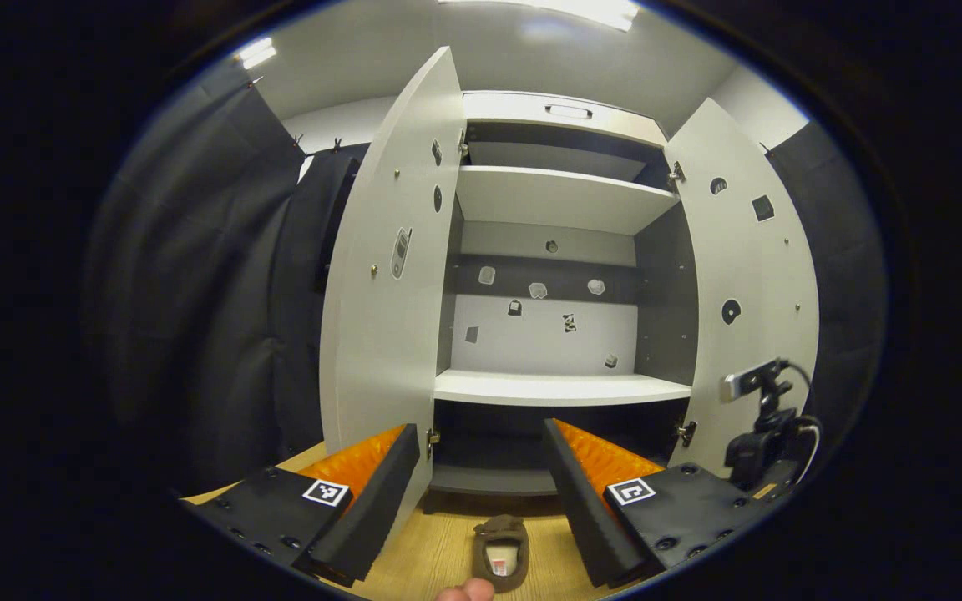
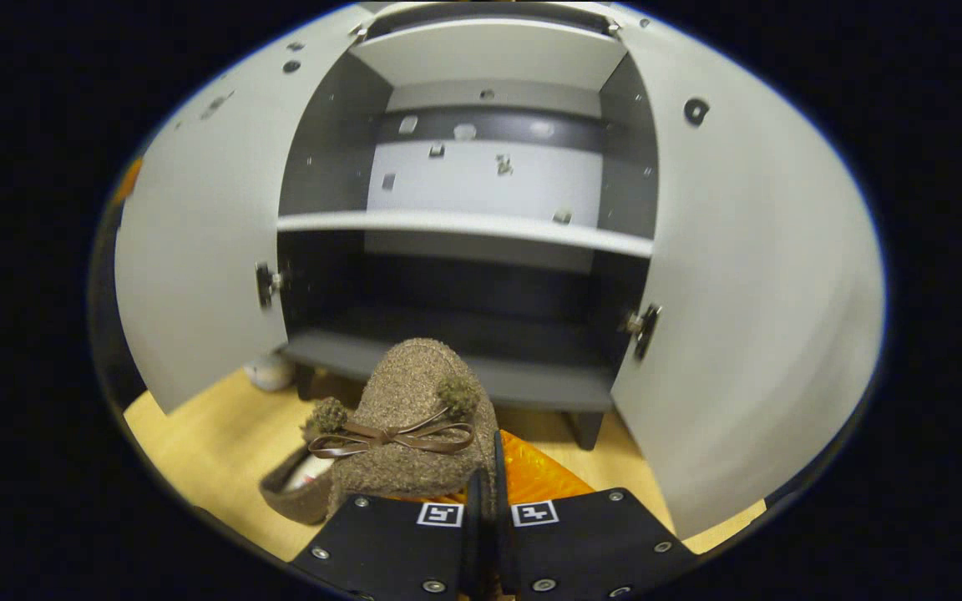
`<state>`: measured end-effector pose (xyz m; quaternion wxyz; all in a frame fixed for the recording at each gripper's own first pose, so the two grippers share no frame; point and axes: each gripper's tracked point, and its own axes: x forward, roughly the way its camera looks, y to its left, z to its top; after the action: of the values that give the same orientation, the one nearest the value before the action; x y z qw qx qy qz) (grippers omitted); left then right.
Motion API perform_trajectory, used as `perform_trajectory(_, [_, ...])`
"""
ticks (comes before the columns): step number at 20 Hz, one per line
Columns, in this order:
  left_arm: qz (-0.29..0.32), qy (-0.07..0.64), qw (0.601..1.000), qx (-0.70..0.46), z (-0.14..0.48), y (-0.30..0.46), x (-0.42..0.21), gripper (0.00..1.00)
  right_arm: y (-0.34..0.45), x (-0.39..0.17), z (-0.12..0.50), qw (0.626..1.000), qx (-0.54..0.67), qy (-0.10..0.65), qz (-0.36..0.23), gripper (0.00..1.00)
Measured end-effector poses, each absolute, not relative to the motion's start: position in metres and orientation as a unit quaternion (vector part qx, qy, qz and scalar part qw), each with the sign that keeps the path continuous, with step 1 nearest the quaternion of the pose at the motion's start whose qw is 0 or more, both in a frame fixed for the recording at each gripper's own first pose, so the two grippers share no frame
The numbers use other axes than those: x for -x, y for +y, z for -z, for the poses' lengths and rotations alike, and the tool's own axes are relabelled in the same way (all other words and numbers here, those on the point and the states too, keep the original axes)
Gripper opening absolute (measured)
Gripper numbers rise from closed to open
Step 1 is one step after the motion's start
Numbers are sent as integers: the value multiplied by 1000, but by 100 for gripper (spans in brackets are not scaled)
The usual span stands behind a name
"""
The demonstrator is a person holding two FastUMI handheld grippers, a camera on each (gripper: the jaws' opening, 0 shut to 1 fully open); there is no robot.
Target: Grab one shoe with the right hand and put it into the shoe cabinet, grab the other shoe with the left hand and put it into the shoe cabinet; then close the right door with the right hand and the left door with the left hand.
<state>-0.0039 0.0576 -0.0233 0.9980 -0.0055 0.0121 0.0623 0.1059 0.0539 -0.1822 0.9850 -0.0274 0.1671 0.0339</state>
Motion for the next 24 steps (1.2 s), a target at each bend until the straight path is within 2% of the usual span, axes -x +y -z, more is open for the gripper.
perform_trajectory(3, [-50, 14, 999, 10, 26, 52, -1, 99, 65, -148, 106, 994, -2, 104, -33, 6])
perform_trajectory(6, [-47, 13, 999, 3, 25, 53, -1, 96, 67, -214, 52, 997, -22, 75, -15, 7])
perform_trajectory(8, [-45, 15, 999, 8, 26, 52, -2, 99, 59, -258, 15, 997, -12, 70, 1, 6])
perform_trajectory(9, [-45, 18, 999, 10, 28, 53, -4, 97, 58, -285, 17, 997, -8, 81, 7, 6])
perform_trajectory(12, [-54, 22, 998, 10, 31, 62, -4, 99, 59, -359, 25, 993, -10, 117, 7, 7])
perform_trajectory(13, [-59, 23, 998, 9, 32, 65, -4, 96, 55, -378, 36, 990, -10, 140, 16, 7])
perform_trajectory(16, [-74, 28, 997, 7, 37, 77, -1, 99, 46, -427, 72, 979, -2, 198, 41, 6])
perform_trajectory(19, [-91, 37, 995, 7, 45, 87, -1, 96, 41, -446, 109, 966, -11, 252, 53, 8])
perform_trajectory(24, [-102, 49, 993, 14, 55, 97, -7, 97, 37, -445, 121, 955, -61, 288, 44, 24])
